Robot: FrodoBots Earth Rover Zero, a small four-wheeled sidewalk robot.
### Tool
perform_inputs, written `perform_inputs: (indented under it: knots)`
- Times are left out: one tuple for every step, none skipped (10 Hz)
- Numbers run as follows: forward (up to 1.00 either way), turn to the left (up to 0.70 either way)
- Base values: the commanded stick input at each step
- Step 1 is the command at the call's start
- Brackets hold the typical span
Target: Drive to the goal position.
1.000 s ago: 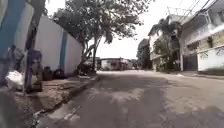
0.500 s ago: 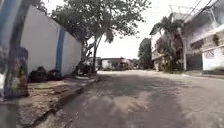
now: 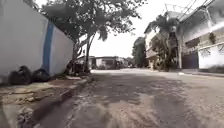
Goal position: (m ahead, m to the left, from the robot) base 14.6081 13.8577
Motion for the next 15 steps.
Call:
perform_inputs:
  knots:
    - [0.85, -0.28]
    - [0.85, -0.13]
    - [0.85, 0.00]
    - [0.85, 0.00]
    - [0.85, 0.00]
    - [0.85, 0.00]
    - [0.85, 0.00]
    - [0.85, 0.00]
    - [0.85, 0.00]
    - [0.85, 0.00]
    - [0.85, 0.00]
    - [0.85, 0.00]
    - [0.85, 0.00]
    - [0.85, 0.00]
    - [0.85, 0.00]
